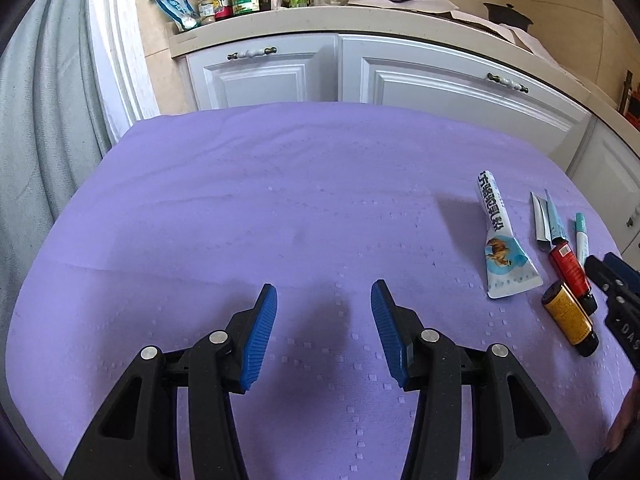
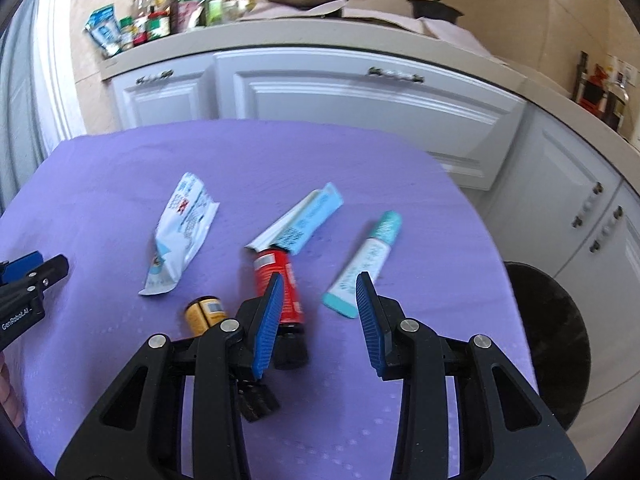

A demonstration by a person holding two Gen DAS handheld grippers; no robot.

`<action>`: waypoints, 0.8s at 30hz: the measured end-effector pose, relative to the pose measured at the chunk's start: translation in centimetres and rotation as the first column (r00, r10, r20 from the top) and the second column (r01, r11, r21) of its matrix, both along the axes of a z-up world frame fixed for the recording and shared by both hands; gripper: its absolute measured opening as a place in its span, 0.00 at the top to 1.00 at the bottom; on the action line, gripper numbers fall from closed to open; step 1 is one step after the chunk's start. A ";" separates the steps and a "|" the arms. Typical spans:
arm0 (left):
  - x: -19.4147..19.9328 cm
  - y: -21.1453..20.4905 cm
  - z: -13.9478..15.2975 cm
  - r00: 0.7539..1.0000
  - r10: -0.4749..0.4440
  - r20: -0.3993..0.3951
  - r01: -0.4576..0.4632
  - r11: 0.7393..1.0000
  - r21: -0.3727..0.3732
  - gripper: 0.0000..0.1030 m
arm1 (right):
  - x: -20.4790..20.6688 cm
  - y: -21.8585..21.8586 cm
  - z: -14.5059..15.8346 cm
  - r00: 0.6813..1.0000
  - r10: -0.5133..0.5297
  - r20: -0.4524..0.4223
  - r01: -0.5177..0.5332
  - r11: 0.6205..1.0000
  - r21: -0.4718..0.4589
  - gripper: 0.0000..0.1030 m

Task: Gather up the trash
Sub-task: 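Close the right tool on the red can and lift it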

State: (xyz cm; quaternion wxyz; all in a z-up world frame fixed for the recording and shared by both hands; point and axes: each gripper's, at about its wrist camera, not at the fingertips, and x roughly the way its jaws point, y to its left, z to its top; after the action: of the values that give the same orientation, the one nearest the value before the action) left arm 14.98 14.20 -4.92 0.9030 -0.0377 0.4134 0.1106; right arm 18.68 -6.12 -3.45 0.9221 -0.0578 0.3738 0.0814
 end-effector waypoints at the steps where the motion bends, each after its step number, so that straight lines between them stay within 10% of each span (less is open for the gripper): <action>1: 0.0 0.0 -0.1 1.000 -0.003 -0.003 0.003 1.000 0.000 0.53 | 0.1 0.2 -0.1 1.000 0.008 -0.002 -0.008 1.000 -0.001 0.65; 24: -0.3 -2.6 -0.2 0.999 -0.049 -0.010 0.049 0.999 -0.004 0.52 | -1.6 -1.5 -0.3 0.999 -0.007 -0.042 0.008 1.000 0.008 0.77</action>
State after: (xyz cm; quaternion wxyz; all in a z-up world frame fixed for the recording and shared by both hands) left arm 14.68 11.58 -5.09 0.9033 -0.0286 0.4189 0.0878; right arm 17.09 -7.67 -3.71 0.9146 -0.0509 0.3930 0.0807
